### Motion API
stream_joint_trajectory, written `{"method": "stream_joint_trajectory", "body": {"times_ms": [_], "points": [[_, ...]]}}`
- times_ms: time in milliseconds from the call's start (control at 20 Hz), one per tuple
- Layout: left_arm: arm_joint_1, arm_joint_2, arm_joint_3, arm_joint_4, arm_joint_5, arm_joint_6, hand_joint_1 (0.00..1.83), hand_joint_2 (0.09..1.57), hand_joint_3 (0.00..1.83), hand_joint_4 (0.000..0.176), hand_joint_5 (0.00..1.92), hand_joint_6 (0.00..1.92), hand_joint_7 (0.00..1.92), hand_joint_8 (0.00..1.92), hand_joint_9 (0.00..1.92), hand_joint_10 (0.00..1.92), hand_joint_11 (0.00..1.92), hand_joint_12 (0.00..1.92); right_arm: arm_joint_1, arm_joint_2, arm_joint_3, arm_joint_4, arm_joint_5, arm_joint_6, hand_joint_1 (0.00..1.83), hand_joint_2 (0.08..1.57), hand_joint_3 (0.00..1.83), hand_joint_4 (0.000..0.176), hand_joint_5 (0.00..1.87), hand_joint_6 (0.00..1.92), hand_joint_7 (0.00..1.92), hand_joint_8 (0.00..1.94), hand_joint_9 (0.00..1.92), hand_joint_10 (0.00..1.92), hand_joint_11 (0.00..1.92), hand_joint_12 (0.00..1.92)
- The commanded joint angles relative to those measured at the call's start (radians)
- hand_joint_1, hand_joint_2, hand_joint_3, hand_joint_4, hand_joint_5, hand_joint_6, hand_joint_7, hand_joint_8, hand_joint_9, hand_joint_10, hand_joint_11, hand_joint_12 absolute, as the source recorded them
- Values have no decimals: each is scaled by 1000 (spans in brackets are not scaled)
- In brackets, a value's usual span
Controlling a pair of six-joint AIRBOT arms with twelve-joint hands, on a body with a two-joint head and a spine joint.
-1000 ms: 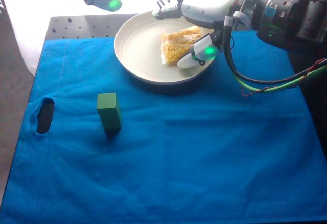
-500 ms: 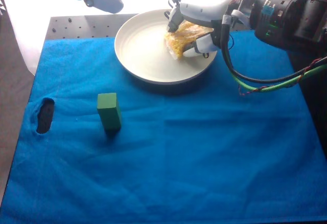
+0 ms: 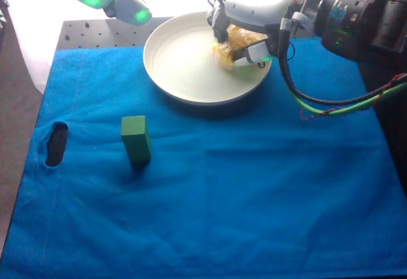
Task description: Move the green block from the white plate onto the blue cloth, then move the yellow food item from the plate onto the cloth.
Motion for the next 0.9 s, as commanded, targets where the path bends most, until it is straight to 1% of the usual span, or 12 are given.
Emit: {"method": "stream_joint_trajectory", "body": {"times_ms": [0,100,150,200,250,300,400,450,500,650,750,850], "points": [[-7,4,5,-21,-82,1,650,775,0,176,0,0,131,5,85,11,60,35,10,16,-11,59,135,-4,1182,1055,0,0,1112,745,932,31,733,179,115,1516],[-5,5,6,-25,-78,1,657,771,0,176,0,0,132,4,90,12,42,28,10,72,-82,76,190,-4,1184,1045,4,0,1134,706,956,15,691,329,95,1649],[-3,6,7,-31,-79,0,652,784,2,176,0,0,131,3,102,13,33,26,10,101,-117,84,225,-4,1183,1053,1,0,1116,736,885,385,487,1145,198,1865],[-3,9,7,-34,-81,0,650,795,7,176,0,0,132,3,97,10,37,28,10,126,-147,95,252,-4,1245,1101,0,0,1169,487,882,1139,563,1379,385,1910],[-2,12,6,-40,-82,0,650,795,7,176,0,0,132,3,97,10,37,28,9,142,-168,95,271,-4,1245,1101,0,0,1169,487,882,1139,563,1379,385,1910],[1,16,5,-44,-82,0,663,809,8,176,0,0,104,0,83,3,20,23,9,166,-197,96,295,-4,1247,1095,2,0,1171,534,917,1201,597,1138,340,1717],[6,22,5,-53,-82,0,673,802,3,176,0,0,108,2,90,4,41,34,9,214,-263,96,331,-4,1255,1070,0,0,1227,587,949,1007,709,623,256,1458],[6,22,5,-54,-82,0,662,803,3,176,0,0,105,1,103,9,63,46,8,240,-293,95,351,-4,1260,1079,2,0,1268,389,909,1185,625,1057,263,1720],[6,22,5,-54,-82,0,667,795,0,176,0,0,107,1,109,10,66,49,6,252,-308,95,361,-4,1266,1081,0,0,1302,287,901,1233,560,1253,241,1816],[6,22,5,-57,-82,0,695,791,0,176,0,0,110,2,112,8,82,61,-16,318,-396,83,405,-4,1277,1075,1,0,1260,230,997,1209,861,1580,774,1910],[8,22,4,-57,-82,0,678,770,0,176,0,0,115,3,115,7,80,62,-32,353,-446,67,427,-4,1270,1082,0,0,1136,502,1025,1138,830,1248,656,1689],[11,23,4,-57,-82,0,632,781,0,176,0,0,80,0,72,0,2,6,-57,388,-498,52,452,-4,1274,1088,0,0,1033,668,1074,1070,967,1082,773,1558]]}}
